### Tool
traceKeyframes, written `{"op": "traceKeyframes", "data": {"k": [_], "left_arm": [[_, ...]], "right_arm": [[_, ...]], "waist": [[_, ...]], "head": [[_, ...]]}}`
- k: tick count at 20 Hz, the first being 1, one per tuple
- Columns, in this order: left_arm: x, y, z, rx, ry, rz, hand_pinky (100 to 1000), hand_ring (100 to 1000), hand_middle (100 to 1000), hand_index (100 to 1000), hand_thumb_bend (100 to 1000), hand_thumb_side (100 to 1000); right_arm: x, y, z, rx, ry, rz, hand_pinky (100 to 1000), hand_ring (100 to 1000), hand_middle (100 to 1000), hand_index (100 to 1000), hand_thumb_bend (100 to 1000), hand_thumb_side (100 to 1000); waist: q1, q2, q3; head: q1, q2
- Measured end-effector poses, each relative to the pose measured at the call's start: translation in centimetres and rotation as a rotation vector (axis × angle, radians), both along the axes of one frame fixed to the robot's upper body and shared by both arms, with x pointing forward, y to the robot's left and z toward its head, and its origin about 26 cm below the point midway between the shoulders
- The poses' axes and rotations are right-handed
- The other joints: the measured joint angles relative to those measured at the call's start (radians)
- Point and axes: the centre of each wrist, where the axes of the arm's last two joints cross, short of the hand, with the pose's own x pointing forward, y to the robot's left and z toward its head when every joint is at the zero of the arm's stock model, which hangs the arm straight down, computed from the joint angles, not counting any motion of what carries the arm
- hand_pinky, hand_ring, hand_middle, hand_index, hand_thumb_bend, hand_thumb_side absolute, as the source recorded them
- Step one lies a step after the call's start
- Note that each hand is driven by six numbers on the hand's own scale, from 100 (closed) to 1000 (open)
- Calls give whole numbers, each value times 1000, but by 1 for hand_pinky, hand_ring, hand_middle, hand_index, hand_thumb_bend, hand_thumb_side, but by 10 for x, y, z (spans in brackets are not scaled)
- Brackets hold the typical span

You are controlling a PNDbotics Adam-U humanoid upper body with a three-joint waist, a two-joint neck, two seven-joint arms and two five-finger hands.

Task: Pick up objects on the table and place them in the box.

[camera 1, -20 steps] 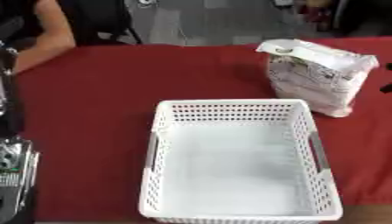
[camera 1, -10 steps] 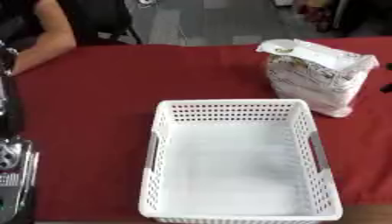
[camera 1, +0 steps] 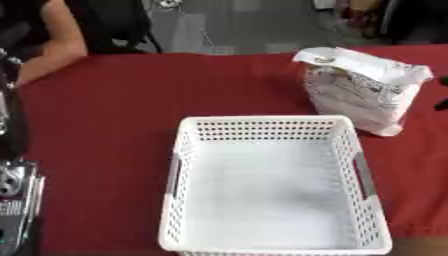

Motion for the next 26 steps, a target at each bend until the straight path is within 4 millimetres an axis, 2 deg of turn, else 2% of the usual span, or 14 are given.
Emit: {"op": "traceKeyframes", "data": {"k": [6, 11, 16, 18, 26], "left_arm": [[0, -1, -1, -2, 16, -10, 739, 850, 943, 999, 931, 1000], [0, -2, -1, -1, 28, -17, 739, 850, 944, 1000, 930, 1000], [0, -3, -2, 0, 35, -29, 738, 850, 942, 1000, 928, 1000], [0, -3, -2, 0, 36, -30, 738, 850, 941, 1000, 929, 1000], [-1, -2, -3, -1, 40, -29, 738, 850, 942, 1000, 926, 1000]], "right_arm": [[1, -10, 36, -164, 13, 17, 608, 833, 887, 1000, 741, 716], [3, -15, 55, -249, 34, 57, 619, 835, 892, 1000, 760, 693], [11, -21, 59, -270, 73, 83, 612, 834, 890, 1000, 756, 684], [14, -23, 59, -273, 88, 90, 614, 834, 891, 1000, 758, 680], [26, -26, 61, -307, 128, 113, 618, 834, 890, 1000, 762, 659]], "waist": [[-5, -1, 11], [-10, -2, 20], [-11, -2, 24], [-11, -2, 24], [-14, -2, 24]], "head": [[0, -1], [-7, -2], [-97, -24], [-119, -26], [-124, -23]]}}
